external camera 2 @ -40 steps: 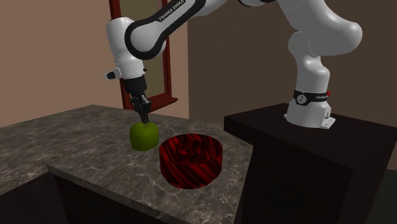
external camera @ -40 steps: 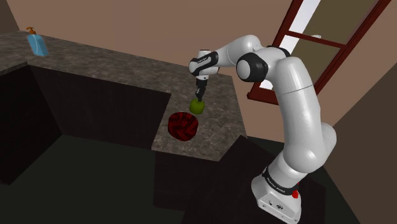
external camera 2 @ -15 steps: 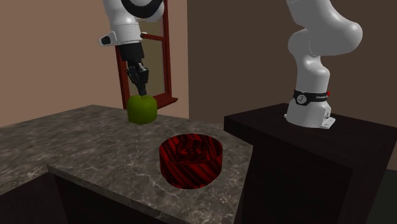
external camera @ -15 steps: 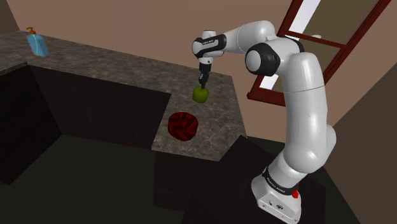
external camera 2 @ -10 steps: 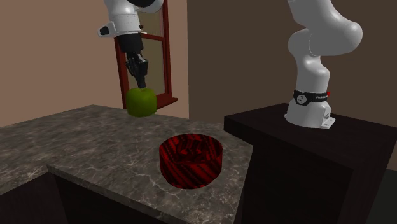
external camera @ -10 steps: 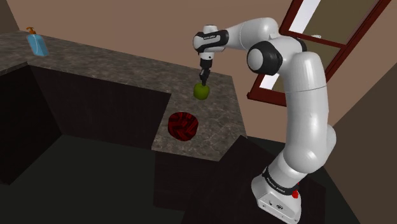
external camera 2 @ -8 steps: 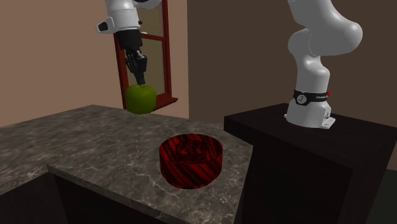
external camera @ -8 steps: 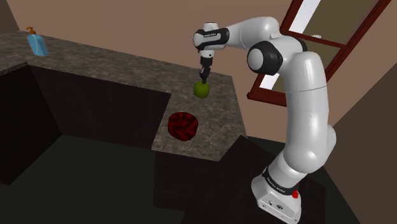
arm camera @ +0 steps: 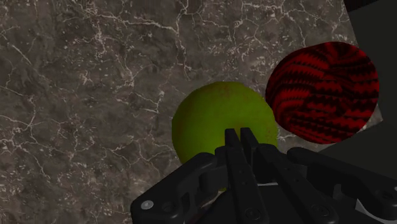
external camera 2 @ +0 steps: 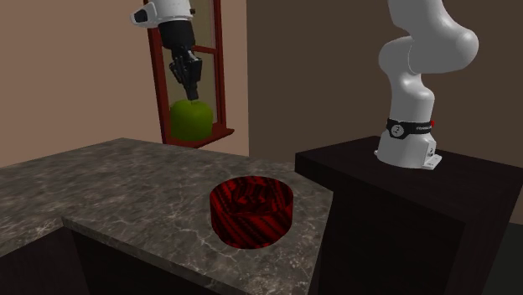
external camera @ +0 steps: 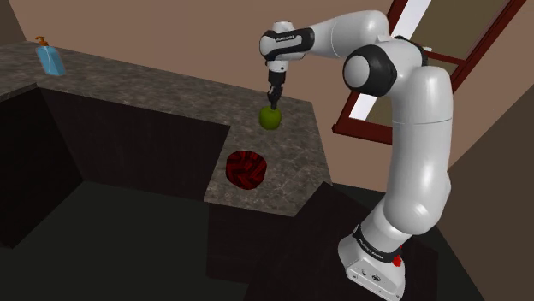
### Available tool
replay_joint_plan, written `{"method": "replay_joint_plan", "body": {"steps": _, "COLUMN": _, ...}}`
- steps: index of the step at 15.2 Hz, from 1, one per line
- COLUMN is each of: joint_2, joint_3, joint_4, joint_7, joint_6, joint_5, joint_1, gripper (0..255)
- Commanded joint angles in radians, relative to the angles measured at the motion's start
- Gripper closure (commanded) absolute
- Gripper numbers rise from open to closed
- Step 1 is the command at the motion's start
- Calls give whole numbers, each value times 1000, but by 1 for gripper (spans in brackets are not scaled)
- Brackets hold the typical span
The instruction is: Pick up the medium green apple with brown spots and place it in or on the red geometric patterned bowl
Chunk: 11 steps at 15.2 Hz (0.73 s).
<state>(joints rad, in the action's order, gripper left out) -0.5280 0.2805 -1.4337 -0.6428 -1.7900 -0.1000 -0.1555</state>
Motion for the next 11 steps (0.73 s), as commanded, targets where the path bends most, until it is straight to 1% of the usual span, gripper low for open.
{"method": "replay_joint_plan", "body": {"steps": 1, "joint_2": 65, "joint_3": -3, "joint_4": -78, "joint_7": 35, "joint_6": -13, "joint_5": 12, "joint_1": 37, "gripper": 255}}
{"method": "replay_joint_plan", "body": {"steps": 6, "joint_2": 201, "joint_3": -21, "joint_4": -229, "joint_7": 130, "joint_6": -32, "joint_5": 39, "joint_1": 118, "gripper": 255}}
{"method": "replay_joint_plan", "body": {"steps": 11, "joint_2": 315, "joint_3": -52, "joint_4": -339, "joint_7": 234, "joint_6": -31, "joint_5": 59, "joint_1": 190, "gripper": 255}}
